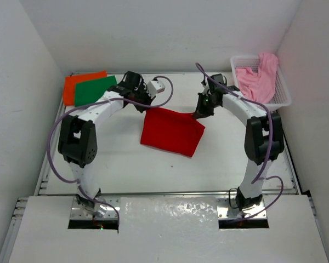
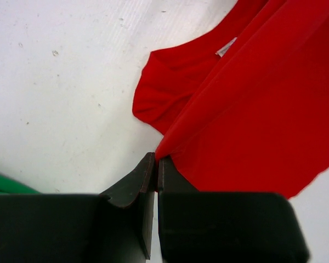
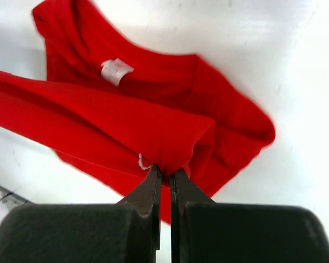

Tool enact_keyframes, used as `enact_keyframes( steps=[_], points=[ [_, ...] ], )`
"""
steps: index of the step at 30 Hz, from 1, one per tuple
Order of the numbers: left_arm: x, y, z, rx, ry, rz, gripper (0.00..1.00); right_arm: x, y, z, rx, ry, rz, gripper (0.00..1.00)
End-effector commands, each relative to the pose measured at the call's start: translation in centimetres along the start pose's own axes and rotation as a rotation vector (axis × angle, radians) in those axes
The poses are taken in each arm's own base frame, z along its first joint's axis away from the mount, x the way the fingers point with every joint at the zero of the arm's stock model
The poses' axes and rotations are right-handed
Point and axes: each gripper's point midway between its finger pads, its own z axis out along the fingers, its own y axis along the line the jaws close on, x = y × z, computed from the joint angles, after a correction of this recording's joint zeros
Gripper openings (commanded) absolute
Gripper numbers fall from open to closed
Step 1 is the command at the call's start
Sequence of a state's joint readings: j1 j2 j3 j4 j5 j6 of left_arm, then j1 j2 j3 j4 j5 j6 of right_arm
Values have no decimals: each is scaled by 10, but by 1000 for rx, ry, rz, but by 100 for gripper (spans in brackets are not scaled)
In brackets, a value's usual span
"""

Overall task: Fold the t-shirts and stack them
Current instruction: Fold the long partially folded tshirt into a neat square

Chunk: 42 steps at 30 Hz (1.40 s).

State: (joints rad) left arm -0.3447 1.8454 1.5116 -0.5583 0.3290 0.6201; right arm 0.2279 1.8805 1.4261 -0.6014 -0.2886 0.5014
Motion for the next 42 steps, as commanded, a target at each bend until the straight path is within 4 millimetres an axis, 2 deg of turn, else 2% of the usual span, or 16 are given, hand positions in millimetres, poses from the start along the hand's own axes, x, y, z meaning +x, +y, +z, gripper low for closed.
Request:
enact_keyframes(
  steps=[1,6,10,15,17,19,22,24,26,29,33,34,37,40,42],
  points=[
    [-11,39,-2,-109,-34,10,0,-25,-19,2,74,-55,20,0],
    [-27,55,20,-128,-85,15,0,-29,-37,6,141,-74,72,0],
    [-30,59,38,-111,-101,15,0,-31,-44,3,166,-134,113,0],
    [-37,63,55,-98,-122,45,0,-27,-55,8,213,-139,168,0],
    [-47,64,53,-93,-147,59,0,-25,-53,11,185,-159,190,0],
    [-56,64,50,-91,-168,62,0,-31,-45,0,162,-196,186,0],
    [-63,63,43,-77,-170,65,0,-26,-42,-19,177,-187,170,0],
    [-72,62,34,-67,-184,76,0,-13,-42,-23,167,-175,173,0],
    [-75,59,28,-55,-184,78,0,-1,-40,-36,161,-173,177,0],
    [-82,48,18,-16,-206,97,0,20,-37,-48,138,-180,204,0],
    [-95,27,16,3,-213,153,0,43,-34,-56,97,-180,249,0],
    [-99,25,16,1,-224,161,0,54,-35,-53,87,-164,273,0],
    [-113,13,24,-11,-249,178,0,62,-39,-53,81,-188,314,0],
    [-125,12,39,-63,-271,144,0,57,-55,-52,114,-225,356,0],
    [-131,26,50,-123,-286,65,0,46,-72,-50,143,-261,401,0]
  ],
)
